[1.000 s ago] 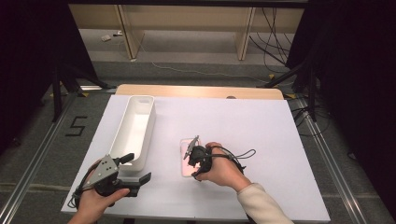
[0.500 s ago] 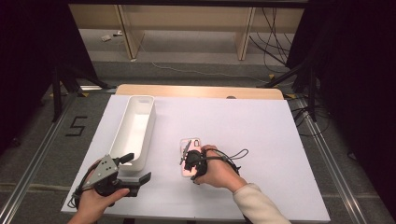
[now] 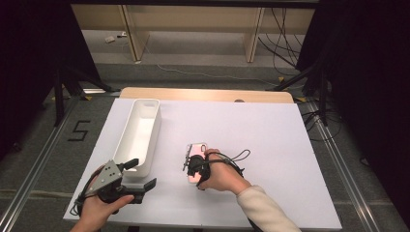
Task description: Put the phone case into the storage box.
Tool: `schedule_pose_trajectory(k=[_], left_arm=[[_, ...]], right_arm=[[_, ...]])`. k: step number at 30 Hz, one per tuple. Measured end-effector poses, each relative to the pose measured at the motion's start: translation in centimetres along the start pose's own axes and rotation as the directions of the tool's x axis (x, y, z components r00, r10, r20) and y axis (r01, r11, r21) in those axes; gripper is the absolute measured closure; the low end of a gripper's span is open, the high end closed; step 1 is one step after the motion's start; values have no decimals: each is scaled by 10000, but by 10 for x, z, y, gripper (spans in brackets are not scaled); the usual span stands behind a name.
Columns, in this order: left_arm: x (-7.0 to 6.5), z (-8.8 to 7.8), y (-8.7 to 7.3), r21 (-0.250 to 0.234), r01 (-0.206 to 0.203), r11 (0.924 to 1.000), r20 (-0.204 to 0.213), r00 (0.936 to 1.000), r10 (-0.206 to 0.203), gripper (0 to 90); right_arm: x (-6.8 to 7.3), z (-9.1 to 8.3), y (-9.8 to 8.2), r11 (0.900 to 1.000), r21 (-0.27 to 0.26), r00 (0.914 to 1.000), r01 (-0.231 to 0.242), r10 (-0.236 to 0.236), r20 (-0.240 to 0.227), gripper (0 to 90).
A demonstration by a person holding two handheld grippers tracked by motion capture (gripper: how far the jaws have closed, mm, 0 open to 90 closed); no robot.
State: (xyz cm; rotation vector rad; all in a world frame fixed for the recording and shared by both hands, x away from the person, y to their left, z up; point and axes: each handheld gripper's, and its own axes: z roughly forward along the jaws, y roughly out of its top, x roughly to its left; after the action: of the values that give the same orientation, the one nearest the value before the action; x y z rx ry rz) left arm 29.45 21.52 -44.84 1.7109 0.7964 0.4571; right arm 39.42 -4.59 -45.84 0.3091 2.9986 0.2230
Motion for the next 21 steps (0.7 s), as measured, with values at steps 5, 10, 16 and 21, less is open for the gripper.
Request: schedule_pose_trajectory(k=[5, 10, 16, 21], left_arm=[[0, 0, 0, 8, -72, 10000, 2, 10000, 72, 75], [0, 0, 0, 25, -147, 9999, 41, 9999, 147, 77], [0, 0, 0, 25, -154, 9999, 42, 9999, 154, 82], [0, 0, 0, 26, -169, 9999, 52, 9998, 169, 83]], right_arm=[[-3, 2, 5, 9989, 170, 9990, 428, -426, -99, 468], [-1, 1, 7, 9968, 259, 9970, 758, -753, -205, 536], [3, 0, 8, 9945, 255, 9946, 1021, -1015, -225, 643], [7, 0, 9, 9900, 369, 9904, 1363, -1371, 202, 764]])
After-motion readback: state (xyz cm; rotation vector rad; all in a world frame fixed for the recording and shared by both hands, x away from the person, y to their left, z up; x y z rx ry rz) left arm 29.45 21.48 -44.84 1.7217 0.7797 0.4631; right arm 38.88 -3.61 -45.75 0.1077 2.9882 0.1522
